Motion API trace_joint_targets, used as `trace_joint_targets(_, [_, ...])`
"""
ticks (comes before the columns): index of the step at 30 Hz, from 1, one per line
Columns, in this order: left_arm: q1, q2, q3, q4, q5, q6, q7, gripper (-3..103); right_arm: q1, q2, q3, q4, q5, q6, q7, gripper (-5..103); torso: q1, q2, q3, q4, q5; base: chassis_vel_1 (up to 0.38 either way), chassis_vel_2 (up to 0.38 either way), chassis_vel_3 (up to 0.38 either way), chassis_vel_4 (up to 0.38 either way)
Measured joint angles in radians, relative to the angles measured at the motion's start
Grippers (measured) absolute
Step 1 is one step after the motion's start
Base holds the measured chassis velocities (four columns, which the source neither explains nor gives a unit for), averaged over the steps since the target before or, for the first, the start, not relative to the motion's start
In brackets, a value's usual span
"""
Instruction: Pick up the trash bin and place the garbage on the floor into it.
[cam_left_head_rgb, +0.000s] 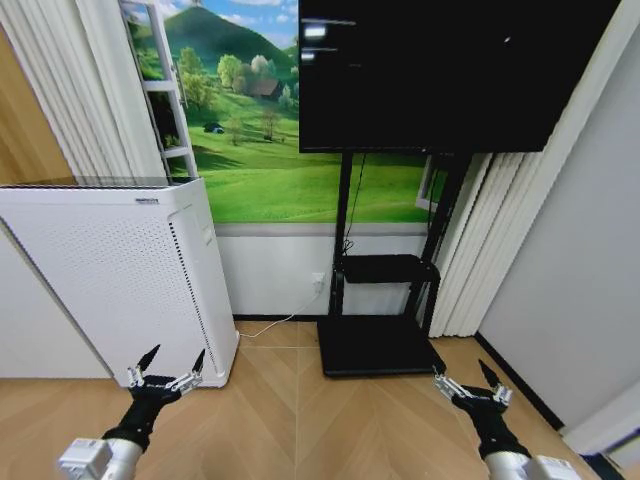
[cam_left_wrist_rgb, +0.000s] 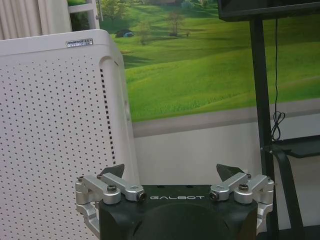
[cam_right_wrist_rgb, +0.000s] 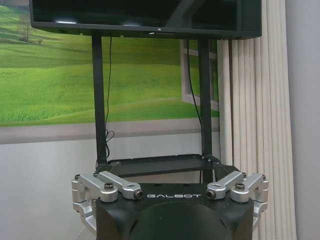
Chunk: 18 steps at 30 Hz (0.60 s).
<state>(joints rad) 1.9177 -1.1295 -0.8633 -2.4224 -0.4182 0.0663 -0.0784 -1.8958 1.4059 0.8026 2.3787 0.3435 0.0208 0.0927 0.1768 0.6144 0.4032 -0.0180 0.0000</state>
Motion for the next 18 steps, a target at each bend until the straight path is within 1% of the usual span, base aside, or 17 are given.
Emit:
trace_joint_targets(9, [0.0, 0.0, 0.0, 0.0, 0.0, 0.0, 0.0, 100, 0.0, 0.0, 0.0, 0.0, 0.0, 0.0, 0.0, 100, 0.013, 0.033, 0.02, 0.0, 0.0, 0.0, 0.0, 0.0, 0.0])
trace_joint_targets(11, [0.0, 0.0, 0.0, 0.0, 0.0, 0.0, 0.0, 100, 0.0, 0.0, 0.0, 0.0, 0.0, 0.0, 0.0, 100, 0.019, 0.046, 0.027, 0.0, 0.0, 0.0, 0.0, 0.0, 0.0])
trace_joint_targets(16, [0.0, 0.0, 0.0, 0.0, 0.0, 0.0, 0.0, 100, 0.0, 0.0, 0.0, 0.0, 0.0, 0.0, 0.0, 100, 0.025, 0.062, 0.036, 0.0, 0.0, 0.0, 0.0, 0.0, 0.0])
trace_joint_targets(18, [0.0, 0.0, 0.0, 0.0, 0.0, 0.0, 0.0, 100, 0.0, 0.0, 0.0, 0.0, 0.0, 0.0, 0.0, 100, 0.031, 0.075, 0.044, 0.0, 0.0, 0.0, 0.0, 0.0, 0.0])
